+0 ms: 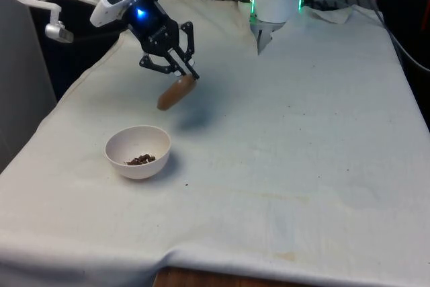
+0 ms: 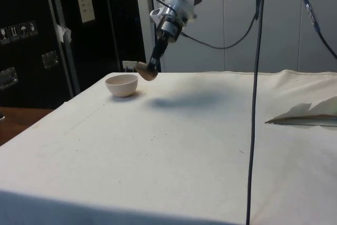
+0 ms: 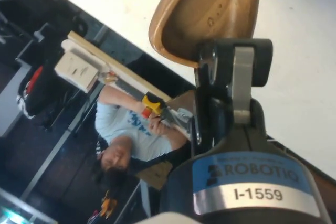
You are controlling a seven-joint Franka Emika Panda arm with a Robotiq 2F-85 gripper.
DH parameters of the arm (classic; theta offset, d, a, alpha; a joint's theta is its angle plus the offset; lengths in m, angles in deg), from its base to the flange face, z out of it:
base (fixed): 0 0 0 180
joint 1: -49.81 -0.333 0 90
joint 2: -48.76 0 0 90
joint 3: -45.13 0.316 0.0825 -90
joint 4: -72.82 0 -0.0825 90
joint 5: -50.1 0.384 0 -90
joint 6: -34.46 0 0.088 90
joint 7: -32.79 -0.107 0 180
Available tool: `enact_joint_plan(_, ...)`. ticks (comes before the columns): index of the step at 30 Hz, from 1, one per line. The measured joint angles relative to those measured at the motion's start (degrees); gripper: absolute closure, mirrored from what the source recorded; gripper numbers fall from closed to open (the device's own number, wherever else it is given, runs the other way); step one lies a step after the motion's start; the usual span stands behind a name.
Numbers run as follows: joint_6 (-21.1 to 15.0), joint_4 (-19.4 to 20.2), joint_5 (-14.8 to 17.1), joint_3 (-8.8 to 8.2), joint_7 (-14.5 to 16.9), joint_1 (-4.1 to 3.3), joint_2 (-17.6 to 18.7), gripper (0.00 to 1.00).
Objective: Pour the coffee beans from the cup into the bowl.
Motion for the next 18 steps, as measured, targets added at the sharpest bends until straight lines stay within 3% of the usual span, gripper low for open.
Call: enact_joint_plan(18, -5.27, -0.06, -6.02, 0.11, -3.38, -0.80, 0.00, 1.00)
